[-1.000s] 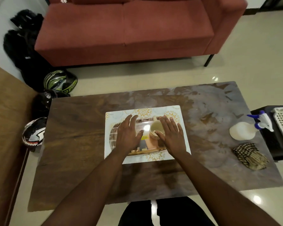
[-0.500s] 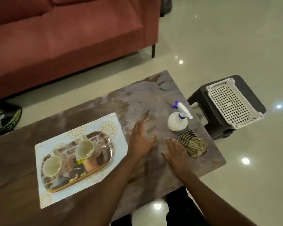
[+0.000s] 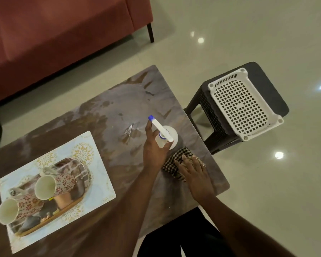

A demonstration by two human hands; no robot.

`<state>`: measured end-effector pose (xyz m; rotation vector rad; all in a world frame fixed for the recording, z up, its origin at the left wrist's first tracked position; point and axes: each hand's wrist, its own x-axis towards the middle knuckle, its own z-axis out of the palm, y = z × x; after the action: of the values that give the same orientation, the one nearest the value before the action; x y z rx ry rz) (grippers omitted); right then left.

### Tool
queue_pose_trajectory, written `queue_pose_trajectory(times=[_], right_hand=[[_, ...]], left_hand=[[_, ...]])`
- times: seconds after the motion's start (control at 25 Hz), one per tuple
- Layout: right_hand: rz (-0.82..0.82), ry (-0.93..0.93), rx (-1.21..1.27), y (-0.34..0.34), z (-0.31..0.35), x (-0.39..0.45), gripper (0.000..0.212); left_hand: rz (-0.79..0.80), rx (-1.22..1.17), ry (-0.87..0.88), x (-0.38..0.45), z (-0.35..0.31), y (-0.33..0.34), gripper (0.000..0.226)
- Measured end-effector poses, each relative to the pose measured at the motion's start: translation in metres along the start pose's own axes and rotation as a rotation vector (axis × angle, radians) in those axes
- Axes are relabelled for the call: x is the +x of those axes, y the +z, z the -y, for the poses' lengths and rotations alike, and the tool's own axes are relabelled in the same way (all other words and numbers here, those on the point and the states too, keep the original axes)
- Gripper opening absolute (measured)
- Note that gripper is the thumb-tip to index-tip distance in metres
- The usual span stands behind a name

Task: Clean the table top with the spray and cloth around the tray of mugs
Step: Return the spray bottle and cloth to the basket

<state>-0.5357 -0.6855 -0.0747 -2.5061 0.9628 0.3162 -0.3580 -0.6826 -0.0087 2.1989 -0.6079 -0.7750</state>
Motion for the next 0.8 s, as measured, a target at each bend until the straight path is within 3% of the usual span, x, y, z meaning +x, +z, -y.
queue_pose_trajectory(times=[0.4, 0.56, 0.8], right_hand=[[0.041, -0.099, -0.020, -0.026, -0.006, 0.018, 0.049], [-0.113, -0.002, 0.078, -0.059, -0.009, 0.011, 0.060], [-0.371, 0.083, 0.131, -0.119, -0.076, 0.036, 0.053]], left_hand=[[0.014, 0.078, 0.097, 0.010, -0.004, -0.003, 0.093], [0.057, 0.089, 0.234, 0.012, -0.052, -0.008, 0.092], [0.044, 0.071, 0.389, 0.044, -0.136, 0.048, 0.092]])
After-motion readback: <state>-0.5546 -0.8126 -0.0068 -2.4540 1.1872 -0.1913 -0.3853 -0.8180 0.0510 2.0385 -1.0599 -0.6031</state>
